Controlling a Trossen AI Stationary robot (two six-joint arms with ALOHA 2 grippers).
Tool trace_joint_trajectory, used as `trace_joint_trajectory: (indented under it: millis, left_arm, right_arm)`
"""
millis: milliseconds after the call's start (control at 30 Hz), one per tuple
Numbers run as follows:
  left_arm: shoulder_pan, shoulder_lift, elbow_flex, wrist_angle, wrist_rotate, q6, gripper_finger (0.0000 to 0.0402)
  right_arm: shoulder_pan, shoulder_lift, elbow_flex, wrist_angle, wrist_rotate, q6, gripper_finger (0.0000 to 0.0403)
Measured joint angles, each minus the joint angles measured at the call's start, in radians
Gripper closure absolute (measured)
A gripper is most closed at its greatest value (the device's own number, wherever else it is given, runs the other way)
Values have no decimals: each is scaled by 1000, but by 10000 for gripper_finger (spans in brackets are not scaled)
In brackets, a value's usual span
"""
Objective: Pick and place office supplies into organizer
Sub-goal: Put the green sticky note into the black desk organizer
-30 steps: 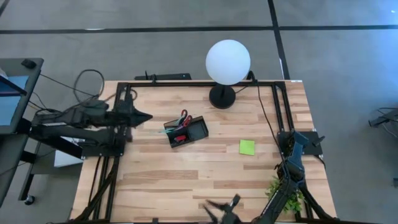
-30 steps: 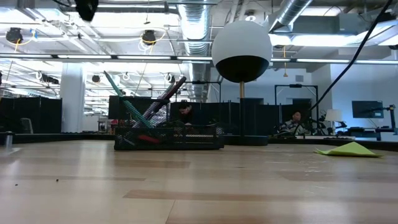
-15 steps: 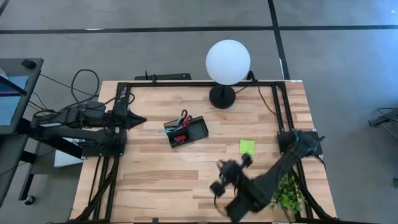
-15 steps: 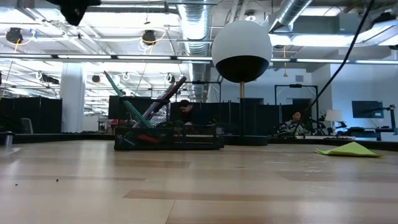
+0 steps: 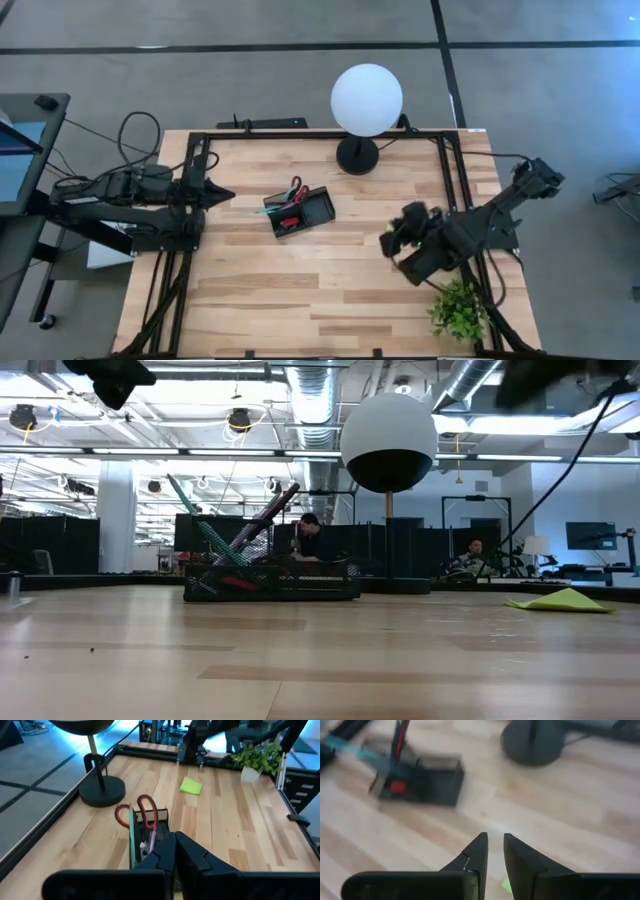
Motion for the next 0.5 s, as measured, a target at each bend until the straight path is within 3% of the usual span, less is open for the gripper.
trace_joint_trajectory:
  millis: [133, 200, 500]
  left_arm:
    - [0, 0, 0, -21, -3, 1, 401]
    - [0, 0, 0, -22, -4, 3, 401]
    - [0, 0, 0, -65, -5, 10, 401]
  right_arm:
    - [-14, -10, -237, 364, -42, -217, 347]
    - [-29, 1, -296, 457, -66, -303, 347]
    - [-125, 81, -360, 451, -168, -305, 347]
